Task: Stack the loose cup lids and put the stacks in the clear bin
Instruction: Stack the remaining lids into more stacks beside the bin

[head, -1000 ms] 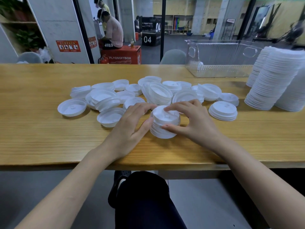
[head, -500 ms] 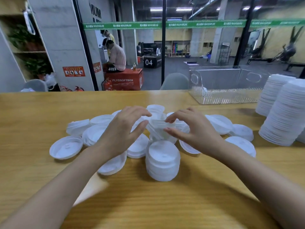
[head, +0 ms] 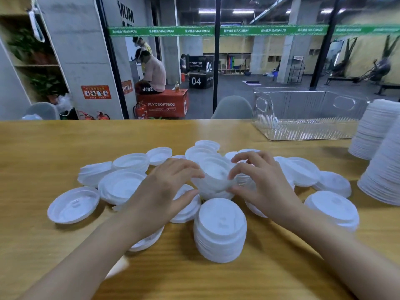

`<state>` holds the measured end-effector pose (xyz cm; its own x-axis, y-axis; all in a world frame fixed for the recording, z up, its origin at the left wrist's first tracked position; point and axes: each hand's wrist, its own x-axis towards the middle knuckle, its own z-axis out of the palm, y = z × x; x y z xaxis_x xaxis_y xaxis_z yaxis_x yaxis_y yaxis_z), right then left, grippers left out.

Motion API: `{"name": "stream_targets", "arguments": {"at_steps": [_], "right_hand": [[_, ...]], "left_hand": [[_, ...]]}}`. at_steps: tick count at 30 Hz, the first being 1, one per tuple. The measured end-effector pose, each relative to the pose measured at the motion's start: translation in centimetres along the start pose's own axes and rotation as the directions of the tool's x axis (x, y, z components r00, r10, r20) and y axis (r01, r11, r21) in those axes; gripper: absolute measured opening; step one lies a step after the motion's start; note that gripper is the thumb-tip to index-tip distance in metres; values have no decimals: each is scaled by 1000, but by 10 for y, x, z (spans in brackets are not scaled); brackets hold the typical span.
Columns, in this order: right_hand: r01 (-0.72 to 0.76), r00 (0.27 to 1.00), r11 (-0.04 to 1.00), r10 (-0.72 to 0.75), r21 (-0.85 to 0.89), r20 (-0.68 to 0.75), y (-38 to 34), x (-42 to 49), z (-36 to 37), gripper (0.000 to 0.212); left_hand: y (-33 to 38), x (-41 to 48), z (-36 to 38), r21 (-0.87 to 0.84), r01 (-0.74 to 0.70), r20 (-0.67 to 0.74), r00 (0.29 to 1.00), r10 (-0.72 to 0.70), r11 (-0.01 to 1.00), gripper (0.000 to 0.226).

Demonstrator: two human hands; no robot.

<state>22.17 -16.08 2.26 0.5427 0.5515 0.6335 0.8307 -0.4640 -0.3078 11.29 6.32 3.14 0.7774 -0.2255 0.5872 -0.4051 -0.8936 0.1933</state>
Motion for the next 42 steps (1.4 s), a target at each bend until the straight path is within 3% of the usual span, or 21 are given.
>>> {"name": "stream_targets", "arguments": {"at_steps": [3, 5, 8, 10, 12, 16, 19, 22, 24, 26, 30, 42], "right_hand": [[-81, 997, 990, 81, 114, 3, -2, 0, -3, 9], [-107, 993, 962, 115, 252, -17, -6, 0, -9, 12], [-236, 960, 804, 281, 545, 2, -8, 4, -22, 10], [-342, 921, 706, 384, 620, 70, -4, 5, -29, 16], [-365, 920, 763, 385, 533, 78, 2, 4, -32, 17], [-336, 938, 924, 346, 184, -23, 15, -1, -29, 7], [-271, 960, 962, 268, -32, -82, 24, -2, -27, 31], [-129, 991, 990, 130, -61, 7, 21, -2, -25, 54], [-80, 993, 991, 89, -105, 83, 18, -3, -20, 57], [-48, 993, 992, 60, -115, 106, 20, -3, -17, 51], [-124, 991, 991, 120, 51, 62, 25, -3, -17, 32], [-152, 987, 974, 142, 169, 69, 23, -10, -25, 38]], "left_hand": [[-3, -2, 0, 45, 17, 10, 1000, -18, 999, 28], [-5, -3, -1, 102, 32, 0, 999, -32, 994, 27], [-7, -4, -2, 187, 41, -12, 999, -40, 982, 30], [-5, -4, -2, 195, 45, -36, 999, -39, 980, 29], [-1, -5, -2, 140, 49, -70, 997, -40, 989, 28], [6, -7, -2, -27, 58, -97, 993, -61, 998, 29], [9, -8, -1, -56, 52, -87, 995, -57, 997, 29], [11, -7, -1, -58, 39, -81, 996, -43, 998, 28], [11, -7, -1, -57, 30, -73, 997, -34, 998, 28], [9, -8, -1, -55, 28, -63, 997, -31, 998, 27], [8, -8, -1, -48, 36, -47, 998, -38, 998, 28], [9, -8, -1, -84, 56, -42, 997, -60, 995, 29]]}}
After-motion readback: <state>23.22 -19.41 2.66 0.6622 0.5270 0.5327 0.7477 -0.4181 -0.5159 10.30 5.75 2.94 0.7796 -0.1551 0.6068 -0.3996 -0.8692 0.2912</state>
